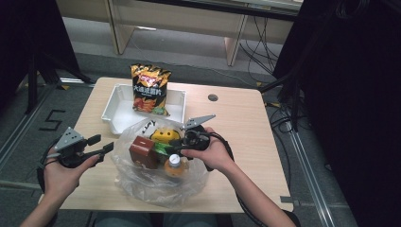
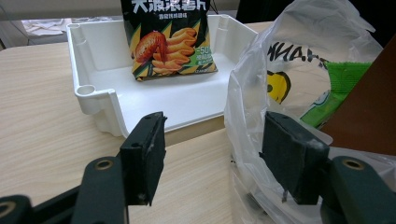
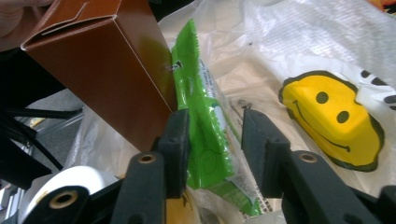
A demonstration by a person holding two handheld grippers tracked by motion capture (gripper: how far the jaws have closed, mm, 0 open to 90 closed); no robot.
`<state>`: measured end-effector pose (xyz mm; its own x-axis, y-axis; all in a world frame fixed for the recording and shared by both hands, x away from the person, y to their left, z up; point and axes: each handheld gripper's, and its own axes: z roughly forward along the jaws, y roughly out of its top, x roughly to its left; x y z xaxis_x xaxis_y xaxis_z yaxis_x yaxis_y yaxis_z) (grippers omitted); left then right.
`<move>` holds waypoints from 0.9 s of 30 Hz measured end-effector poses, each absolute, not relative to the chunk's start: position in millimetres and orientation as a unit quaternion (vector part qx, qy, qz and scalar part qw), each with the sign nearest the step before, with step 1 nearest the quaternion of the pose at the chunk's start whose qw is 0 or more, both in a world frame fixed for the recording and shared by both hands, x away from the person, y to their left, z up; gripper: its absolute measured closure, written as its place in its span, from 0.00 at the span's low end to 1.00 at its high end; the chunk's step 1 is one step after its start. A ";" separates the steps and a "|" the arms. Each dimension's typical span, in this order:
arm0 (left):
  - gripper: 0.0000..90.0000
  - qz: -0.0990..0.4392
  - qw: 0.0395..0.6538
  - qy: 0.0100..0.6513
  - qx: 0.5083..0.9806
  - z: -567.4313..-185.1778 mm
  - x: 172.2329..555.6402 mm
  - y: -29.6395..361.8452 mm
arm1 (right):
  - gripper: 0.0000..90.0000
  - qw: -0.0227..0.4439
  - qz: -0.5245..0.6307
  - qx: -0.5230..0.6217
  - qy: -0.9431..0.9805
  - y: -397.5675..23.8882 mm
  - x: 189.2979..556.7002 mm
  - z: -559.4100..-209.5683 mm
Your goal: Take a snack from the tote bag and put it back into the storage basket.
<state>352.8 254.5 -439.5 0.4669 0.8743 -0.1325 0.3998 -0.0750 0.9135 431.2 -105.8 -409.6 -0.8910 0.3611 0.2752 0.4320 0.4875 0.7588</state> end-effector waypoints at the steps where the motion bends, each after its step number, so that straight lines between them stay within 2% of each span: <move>1: 0.44 0.236 0.502 0.459 0.694 -439.5 352.8 254.5 | 0.74 0.039 -0.450 -0.227 -0.863 -105.7 432.2 -409.6; 5: 0.44 0.237 0.500 0.460 0.695 -439.2 352.6 254.8 | 0.83 0.048 -0.446 -0.224 -0.865 -104.4 432.3 -408.3; 8: 0.44 0.237 0.501 0.460 0.694 -439.4 352.9 255.0 | 0.95 0.052 -0.453 -0.214 -0.864 -103.6 432.5 -407.9; 11: 0.44 0.237 0.501 0.459 0.695 -439.4 352.8 255.0 | 1.00 0.051 -0.447 -0.212 -0.868 -103.4 432.2 -405.5; 22: 0.45 0.237 0.499 0.459 0.696 -439.3 352.8 255.2 | 1.00 0.010 -0.460 -0.190 -0.867 -106.0 431.5 -395.5; 23: 0.45 0.237 0.499 0.459 0.696 -439.4 353.0 255.2 | 1.00 0.020 -0.457 -0.206 -0.865 -106.7 429.0 -393.2; 24: 0.45 0.237 0.498 0.459 0.696 -439.4 353.0 255.1 | 1.00 0.005 -0.465 -0.183 -0.866 -107.9 432.7 -392.7; 27: 0.45 0.237 0.499 0.459 0.696 -439.5 353.0 254.8 | 1.00 0.015 -0.470 -0.207 -0.858 -111.0 429.6 -386.7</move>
<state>353.0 254.8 -439.5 0.4670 0.8751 -0.1270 0.4022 -0.0823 0.9118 429.6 -111.0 -386.7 -0.9142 0.3400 0.2205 0.3689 0.4732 0.8000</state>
